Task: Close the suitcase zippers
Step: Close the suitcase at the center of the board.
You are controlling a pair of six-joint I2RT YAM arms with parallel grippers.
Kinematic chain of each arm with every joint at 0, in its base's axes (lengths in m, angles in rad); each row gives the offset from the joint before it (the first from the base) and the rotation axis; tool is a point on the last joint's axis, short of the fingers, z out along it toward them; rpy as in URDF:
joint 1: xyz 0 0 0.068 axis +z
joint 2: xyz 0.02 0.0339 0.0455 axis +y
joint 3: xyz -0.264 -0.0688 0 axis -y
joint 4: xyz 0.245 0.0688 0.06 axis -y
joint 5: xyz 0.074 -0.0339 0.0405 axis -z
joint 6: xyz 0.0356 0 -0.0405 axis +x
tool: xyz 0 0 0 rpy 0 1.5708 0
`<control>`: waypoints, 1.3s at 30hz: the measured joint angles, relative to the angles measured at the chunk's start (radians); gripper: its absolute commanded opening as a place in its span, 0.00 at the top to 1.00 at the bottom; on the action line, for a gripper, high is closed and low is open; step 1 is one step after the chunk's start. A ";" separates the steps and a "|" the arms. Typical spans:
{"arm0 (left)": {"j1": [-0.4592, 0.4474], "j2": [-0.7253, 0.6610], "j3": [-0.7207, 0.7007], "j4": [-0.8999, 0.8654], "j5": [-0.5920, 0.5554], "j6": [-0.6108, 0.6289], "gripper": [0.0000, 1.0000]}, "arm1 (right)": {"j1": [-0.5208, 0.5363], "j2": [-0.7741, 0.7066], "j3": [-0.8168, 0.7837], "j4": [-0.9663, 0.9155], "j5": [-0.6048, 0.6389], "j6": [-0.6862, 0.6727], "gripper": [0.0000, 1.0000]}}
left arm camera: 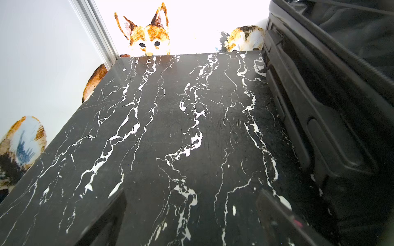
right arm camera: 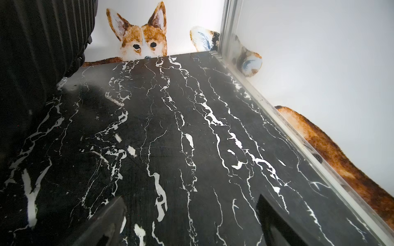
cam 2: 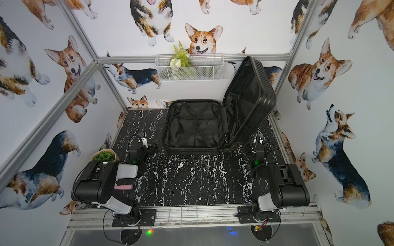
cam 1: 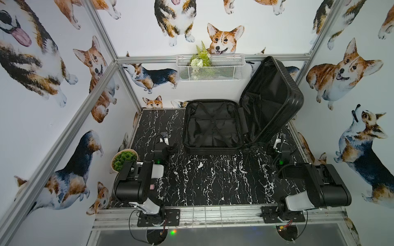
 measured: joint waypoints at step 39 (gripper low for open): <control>0.000 0.000 -0.058 0.060 -0.016 -0.008 0.00 | 0.000 -0.007 -0.023 0.013 0.022 0.003 0.00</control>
